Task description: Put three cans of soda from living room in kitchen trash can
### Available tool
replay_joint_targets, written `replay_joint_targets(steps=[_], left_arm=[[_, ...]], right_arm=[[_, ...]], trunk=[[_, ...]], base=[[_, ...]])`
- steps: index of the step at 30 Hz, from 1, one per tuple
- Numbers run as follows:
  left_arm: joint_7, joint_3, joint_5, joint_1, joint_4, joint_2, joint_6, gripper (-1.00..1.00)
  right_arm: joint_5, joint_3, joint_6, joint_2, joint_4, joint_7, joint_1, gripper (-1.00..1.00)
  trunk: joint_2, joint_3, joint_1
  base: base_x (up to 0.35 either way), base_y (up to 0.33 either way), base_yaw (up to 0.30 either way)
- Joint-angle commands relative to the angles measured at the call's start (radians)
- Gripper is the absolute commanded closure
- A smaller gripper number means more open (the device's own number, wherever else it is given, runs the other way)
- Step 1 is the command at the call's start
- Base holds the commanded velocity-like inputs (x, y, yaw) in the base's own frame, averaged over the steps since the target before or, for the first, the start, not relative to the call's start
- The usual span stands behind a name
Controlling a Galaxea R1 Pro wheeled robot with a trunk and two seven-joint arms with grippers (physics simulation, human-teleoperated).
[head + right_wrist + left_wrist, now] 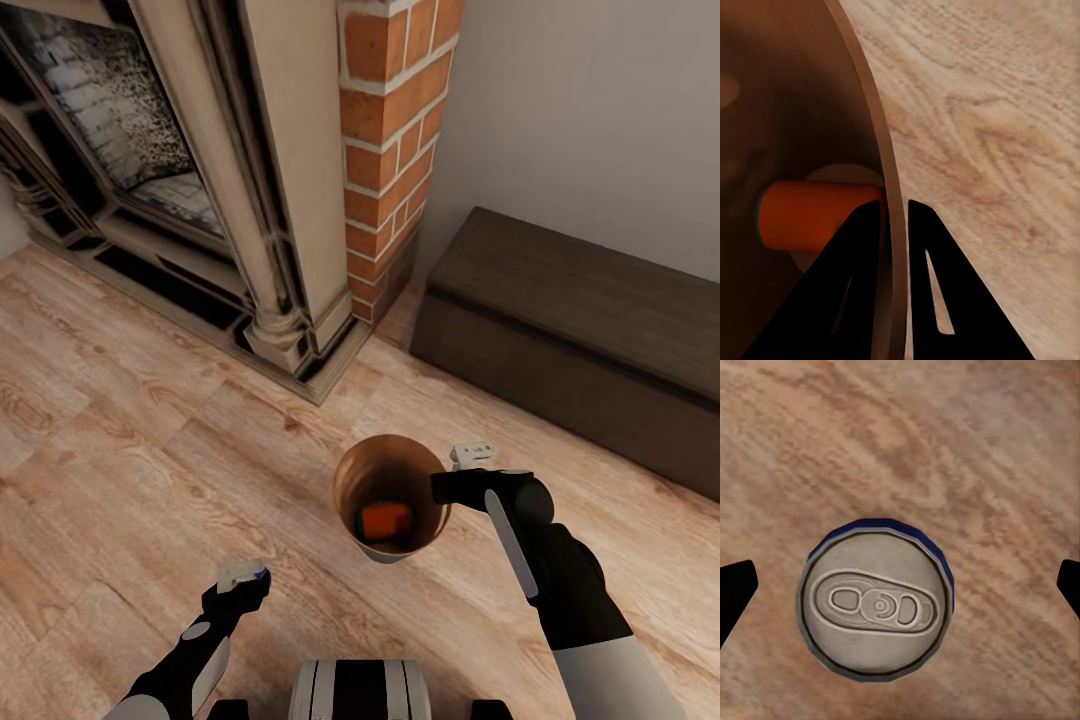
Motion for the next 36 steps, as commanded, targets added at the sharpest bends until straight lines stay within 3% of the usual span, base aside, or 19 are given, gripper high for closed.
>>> replay_joint_targets(steps=[1, 17, 36], left_arm=[[0.000, 0.000, 0.000, 0.000, 0.000, 0.000, 0.000, -1.00], [-0.001, -0.001, 0.000, 0.000, 0.000, 0.000, 0.000, -1.00], [-0.001, -0.003, 0.000, 0.000, 0.000, 0.000, 0.000, -1.00]], right_arm=[[-0.026, 0.000, 0.000, 0.000, 0.000, 0.006, 0.000, 1.00], [-0.026, 0.000, 0.000, 0.000, 0.000, 0.006, 0.000, 1.00], [-0.026, 0.000, 0.000, 0.000, 0.001, 0.006, 0.000, 1.00]], trunk=[[-0.007, -0.003, 0.004], [-0.091, -0.041, 0.050], [-0.105, -0.047, 0.057]], base=[[0.000, 0.000, 0.000], [0.000, 0.000, 0.000], [0.000, 0.000, 0.000]])
